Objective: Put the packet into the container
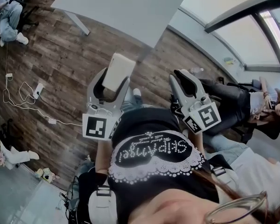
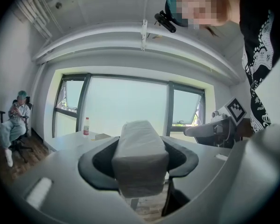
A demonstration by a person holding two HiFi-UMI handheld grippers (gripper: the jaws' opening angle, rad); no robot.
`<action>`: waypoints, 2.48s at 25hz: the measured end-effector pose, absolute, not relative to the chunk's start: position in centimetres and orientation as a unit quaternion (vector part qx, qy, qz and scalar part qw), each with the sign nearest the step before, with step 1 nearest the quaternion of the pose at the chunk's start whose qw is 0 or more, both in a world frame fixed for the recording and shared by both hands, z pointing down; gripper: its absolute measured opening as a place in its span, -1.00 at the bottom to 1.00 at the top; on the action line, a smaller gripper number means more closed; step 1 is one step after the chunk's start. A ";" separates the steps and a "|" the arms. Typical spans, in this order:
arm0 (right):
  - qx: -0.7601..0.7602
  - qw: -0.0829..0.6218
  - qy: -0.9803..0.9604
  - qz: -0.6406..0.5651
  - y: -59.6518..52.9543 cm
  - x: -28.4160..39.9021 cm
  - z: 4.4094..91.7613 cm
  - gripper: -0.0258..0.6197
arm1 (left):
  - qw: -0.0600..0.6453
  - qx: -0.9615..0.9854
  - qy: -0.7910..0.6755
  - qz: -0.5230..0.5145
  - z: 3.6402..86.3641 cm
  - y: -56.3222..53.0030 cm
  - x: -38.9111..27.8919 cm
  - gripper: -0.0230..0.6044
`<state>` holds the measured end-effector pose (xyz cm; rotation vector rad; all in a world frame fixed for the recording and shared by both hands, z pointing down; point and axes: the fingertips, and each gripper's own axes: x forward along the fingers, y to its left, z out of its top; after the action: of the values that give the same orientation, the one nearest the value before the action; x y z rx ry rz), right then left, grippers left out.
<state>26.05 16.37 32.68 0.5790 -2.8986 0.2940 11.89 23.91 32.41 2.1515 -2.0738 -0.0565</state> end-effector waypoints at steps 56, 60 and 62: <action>0.229 0.094 -0.961 0.125 6.5 7.4 32.3 -0.71 | 0.119 0.755 -0.645 -0.023 32.4 12.6 -6.6 -0.08; 0.224 0.093 -0.962 0.123 3.7 6.6 32.2 -0.71 | 0.111 0.752 -0.649 -0.021 32.1 10.0 -7.4 -0.08; 0.222 0.092 -0.963 0.122 2.2 6.3 32.3 -0.71 | 0.107 0.751 -0.651 -0.023 31.9 8.6 -7.5 -0.08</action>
<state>6.27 2.23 32.27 0.6588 -2.8603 0.3629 -7.55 8.57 31.91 2.2122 -1.9167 -0.0680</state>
